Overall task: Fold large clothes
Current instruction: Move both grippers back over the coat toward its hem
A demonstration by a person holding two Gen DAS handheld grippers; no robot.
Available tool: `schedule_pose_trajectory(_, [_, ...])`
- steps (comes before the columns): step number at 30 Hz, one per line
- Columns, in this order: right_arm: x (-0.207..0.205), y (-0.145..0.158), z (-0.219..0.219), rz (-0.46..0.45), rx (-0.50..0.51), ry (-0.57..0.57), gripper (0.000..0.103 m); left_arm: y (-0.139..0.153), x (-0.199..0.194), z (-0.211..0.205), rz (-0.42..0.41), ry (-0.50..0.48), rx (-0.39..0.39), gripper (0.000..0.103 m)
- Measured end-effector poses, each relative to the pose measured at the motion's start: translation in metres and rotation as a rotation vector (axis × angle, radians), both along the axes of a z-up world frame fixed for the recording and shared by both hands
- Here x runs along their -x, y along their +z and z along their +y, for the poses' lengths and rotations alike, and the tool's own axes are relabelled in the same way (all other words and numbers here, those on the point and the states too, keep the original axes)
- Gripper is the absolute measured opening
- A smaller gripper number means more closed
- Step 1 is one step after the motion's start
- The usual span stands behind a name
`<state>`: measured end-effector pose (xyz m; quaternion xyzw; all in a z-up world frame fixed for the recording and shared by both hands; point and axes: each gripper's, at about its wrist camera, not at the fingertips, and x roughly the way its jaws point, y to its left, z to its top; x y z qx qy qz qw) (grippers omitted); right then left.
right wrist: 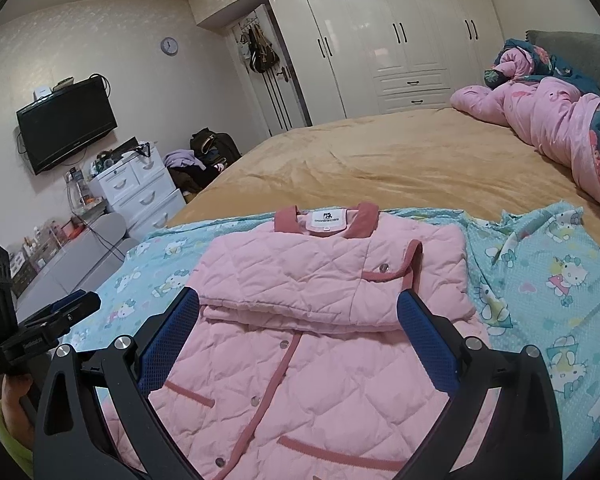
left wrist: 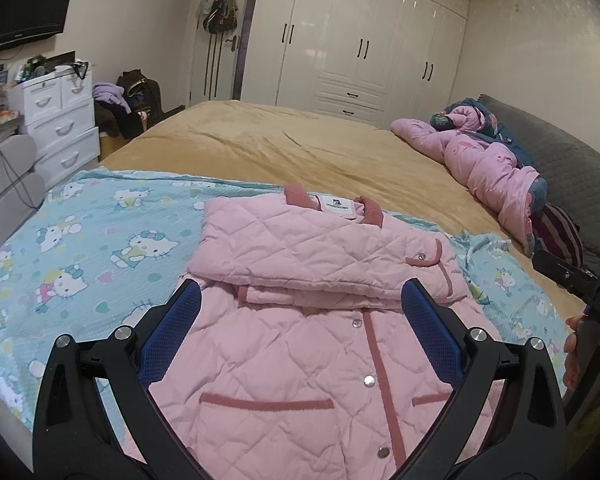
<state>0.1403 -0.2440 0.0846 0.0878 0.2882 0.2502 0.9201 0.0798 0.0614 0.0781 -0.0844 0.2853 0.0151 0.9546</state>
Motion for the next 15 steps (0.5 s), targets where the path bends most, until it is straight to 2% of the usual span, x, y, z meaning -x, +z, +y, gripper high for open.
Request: schedule_pose_trajectory(15, [0.027,-0.024,-0.009,0.066,0.028,0.028,0.099,-0.016,0.032,0.009,0.045,0.053,-0.032,0.094])
